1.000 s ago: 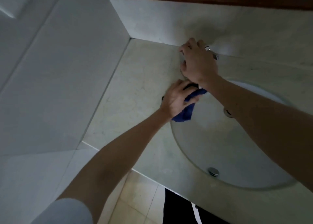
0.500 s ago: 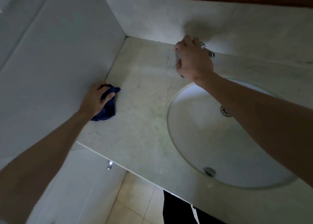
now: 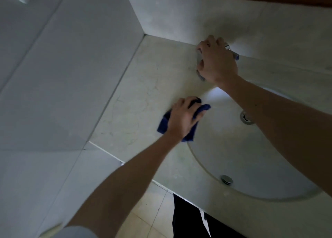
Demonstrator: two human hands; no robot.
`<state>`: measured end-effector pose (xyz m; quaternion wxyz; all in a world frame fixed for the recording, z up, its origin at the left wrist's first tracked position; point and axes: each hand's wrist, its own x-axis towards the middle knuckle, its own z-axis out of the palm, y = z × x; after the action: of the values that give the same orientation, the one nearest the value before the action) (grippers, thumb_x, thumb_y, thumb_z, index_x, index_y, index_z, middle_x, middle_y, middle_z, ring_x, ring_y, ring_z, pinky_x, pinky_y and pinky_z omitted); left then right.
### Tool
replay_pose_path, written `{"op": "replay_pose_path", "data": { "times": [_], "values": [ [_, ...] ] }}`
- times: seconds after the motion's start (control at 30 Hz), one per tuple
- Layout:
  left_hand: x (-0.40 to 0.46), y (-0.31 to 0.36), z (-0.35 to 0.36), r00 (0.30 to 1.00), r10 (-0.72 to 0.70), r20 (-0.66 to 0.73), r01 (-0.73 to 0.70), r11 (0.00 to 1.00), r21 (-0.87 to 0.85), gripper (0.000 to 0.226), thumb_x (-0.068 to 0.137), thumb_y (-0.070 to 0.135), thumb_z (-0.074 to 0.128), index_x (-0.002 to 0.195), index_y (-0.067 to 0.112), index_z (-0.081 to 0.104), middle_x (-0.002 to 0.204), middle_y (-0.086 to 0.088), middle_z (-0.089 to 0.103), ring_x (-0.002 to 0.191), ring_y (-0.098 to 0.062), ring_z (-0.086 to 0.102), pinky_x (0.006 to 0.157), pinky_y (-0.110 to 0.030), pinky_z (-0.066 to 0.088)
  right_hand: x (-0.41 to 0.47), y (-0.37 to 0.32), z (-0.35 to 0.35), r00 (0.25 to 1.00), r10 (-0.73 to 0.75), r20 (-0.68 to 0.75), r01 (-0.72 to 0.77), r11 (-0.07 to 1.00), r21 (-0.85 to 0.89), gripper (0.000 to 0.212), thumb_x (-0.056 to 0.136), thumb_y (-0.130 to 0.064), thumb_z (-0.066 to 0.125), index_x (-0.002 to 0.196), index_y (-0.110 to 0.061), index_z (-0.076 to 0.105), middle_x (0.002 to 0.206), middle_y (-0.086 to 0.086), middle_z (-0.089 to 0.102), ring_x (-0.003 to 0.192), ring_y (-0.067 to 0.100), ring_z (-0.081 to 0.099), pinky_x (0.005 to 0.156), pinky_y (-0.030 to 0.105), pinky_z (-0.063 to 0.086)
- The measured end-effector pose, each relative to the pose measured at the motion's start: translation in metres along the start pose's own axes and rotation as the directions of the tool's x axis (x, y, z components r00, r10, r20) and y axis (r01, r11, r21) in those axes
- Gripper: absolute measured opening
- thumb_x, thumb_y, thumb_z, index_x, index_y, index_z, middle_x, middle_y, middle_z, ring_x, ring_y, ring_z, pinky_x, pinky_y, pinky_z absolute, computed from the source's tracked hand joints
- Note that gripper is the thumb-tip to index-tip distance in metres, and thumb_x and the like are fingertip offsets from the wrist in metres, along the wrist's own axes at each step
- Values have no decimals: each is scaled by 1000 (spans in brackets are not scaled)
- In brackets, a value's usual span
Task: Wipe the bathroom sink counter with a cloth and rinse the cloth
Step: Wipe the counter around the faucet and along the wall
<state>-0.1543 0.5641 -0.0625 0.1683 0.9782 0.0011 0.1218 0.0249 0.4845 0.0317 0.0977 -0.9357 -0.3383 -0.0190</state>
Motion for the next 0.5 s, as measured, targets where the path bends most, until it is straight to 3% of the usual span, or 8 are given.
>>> {"op": "replay_pose_path", "data": {
  "times": [0.1,0.23,0.37,0.5],
  "values": [
    [8,56,23,998,26,58,-13,976,-217,31,97,32,56,110,8,70,119,-10,65,97,-32,58,84,-44,50,-2,1,-3,1000,1,6,-1,999,33,34,89,-19,56,121,-7,53,123,17,47,119,39,44,70,49,50],
    [-1,95,20,987,-155,-36,120,875,-469,31,100,31,59,106,4,72,115,-11,66,98,-28,63,87,-36,52,-2,1,-4,1000,-14,-3,14,999,41,33,90,-18,55,120,-7,53,123,17,47,120,40,43,71,49,49],
    [-9,53,-27,948,-295,-118,176,797,-578,23,99,23,62,103,3,72,110,-10,67,100,-22,65,90,-29,51,-1,0,-4,1000,5,20,-5,1000,31,33,90,-18,55,121,-7,53,125,18,45,121,39,42,66,46,45],
    [1,-33,-82,881,-441,-174,324,828,-457,27,99,29,61,105,5,71,106,-4,66,96,-11,63,85,-21,48,-1,-3,-6,998,37,41,-37,999,-24,36,89,-19,56,122,-5,52,125,18,45,118,40,44,65,48,50]
  ]
}}
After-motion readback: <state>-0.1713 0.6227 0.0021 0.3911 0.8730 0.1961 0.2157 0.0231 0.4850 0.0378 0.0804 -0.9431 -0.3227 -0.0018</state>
